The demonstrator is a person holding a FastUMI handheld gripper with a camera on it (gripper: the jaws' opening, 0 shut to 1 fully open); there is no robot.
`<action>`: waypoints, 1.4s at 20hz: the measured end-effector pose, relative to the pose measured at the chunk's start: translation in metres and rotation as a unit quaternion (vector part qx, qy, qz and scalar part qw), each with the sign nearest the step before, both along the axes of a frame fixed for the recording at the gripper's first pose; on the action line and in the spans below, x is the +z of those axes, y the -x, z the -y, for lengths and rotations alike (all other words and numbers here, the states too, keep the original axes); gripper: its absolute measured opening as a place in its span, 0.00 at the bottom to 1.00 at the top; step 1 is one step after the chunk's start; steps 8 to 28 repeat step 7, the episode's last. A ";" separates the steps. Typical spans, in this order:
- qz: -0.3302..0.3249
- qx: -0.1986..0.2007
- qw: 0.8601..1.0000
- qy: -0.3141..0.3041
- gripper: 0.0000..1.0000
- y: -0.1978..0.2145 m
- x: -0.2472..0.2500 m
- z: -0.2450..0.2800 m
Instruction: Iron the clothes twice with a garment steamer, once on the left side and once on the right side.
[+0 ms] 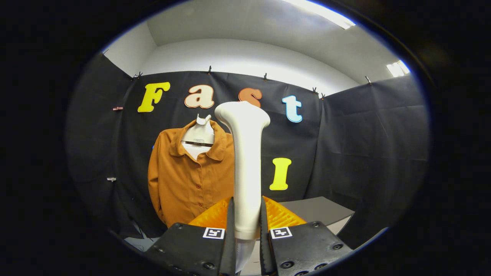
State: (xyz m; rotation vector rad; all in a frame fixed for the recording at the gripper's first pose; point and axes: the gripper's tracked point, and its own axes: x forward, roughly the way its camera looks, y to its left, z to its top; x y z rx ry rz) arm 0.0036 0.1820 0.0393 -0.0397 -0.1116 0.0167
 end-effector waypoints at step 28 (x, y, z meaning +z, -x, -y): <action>0.002 0.001 1.000 -0.005 0.29 0.000 0.002 0.000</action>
